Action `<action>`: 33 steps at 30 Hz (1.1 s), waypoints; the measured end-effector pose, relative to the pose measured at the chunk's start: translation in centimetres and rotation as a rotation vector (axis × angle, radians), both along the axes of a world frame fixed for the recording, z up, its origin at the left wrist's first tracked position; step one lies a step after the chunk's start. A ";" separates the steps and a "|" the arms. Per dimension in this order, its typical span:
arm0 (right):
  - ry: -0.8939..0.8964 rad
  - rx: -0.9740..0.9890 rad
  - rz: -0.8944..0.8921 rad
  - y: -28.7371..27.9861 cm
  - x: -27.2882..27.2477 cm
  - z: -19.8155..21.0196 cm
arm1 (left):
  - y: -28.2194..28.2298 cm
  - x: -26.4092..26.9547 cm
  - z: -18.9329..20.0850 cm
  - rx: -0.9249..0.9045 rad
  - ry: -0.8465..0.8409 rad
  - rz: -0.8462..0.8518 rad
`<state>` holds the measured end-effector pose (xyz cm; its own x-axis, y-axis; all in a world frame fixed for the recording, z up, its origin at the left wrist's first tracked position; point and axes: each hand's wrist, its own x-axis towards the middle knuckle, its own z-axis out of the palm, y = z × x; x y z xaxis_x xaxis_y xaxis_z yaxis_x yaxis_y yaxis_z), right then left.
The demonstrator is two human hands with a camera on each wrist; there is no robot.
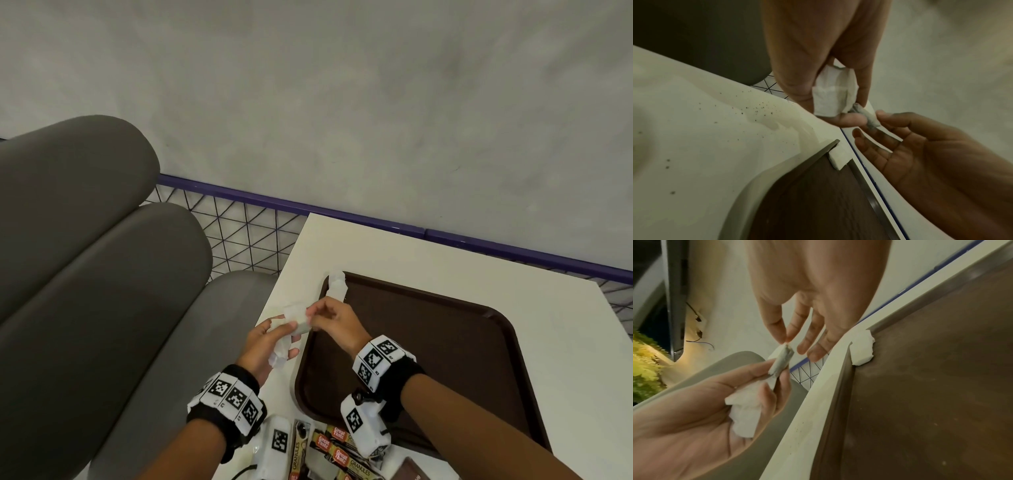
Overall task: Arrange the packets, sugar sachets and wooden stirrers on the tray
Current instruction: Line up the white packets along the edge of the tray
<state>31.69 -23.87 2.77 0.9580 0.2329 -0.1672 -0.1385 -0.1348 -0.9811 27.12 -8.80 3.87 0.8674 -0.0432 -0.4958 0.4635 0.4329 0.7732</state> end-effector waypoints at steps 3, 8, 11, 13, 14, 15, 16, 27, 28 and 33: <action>-0.002 0.029 0.028 0.0 -0.7 -0.4 | -0.2 -0.3 -0.2 -0.006 0.012 0.001; -0.028 -0.010 -0.152 -0.7 -0.4 -1.0 | 0.0 0.0 -0.6 -0.089 0.035 0.021; -0.027 -0.085 -0.357 -1.9 0.4 -2.1 | 0.4 0.4 -1.0 -0.158 0.046 0.052; -0.007 -0.130 -0.456 -2.7 0.9 -2.8 | 0.5 0.5 -1.2 -0.187 0.057 0.067; 0.004 -0.151 -0.482 -2.9 1.2 -3.1 | 0.5 0.6 -1.4 -0.192 0.059 0.070; 0.015 -0.170 -0.490 -3.1 1.4 -3.4 | 0.6 0.6 -1.4 -0.192 0.058 0.069; 0.023 -0.190 -0.484 -3.1 1.6 -3.7 | 0.7 0.6 -1.6 -0.187 0.057 0.065; -0.020 -0.449 -0.407 -1.3 2.7 -5.8 | 1.1 0.9 -2.1 -0.107 0.050 0.088; -0.022 -0.475 -0.400 -1.2 2.7 -5.9 | 1.2 0.9 -2.1 -0.109 0.054 0.096; -0.011 -0.513 -0.383 -1.2 2.7 -5.5 | 1.4 0.9 -2.5 -0.063 0.057 0.082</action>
<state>34.37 -25.11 -2.72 0.9598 -0.2333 -0.1564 -0.2604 -0.5309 -0.8065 28.01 -7.41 1.39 0.8395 -0.0053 -0.5433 0.4670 0.5180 0.7167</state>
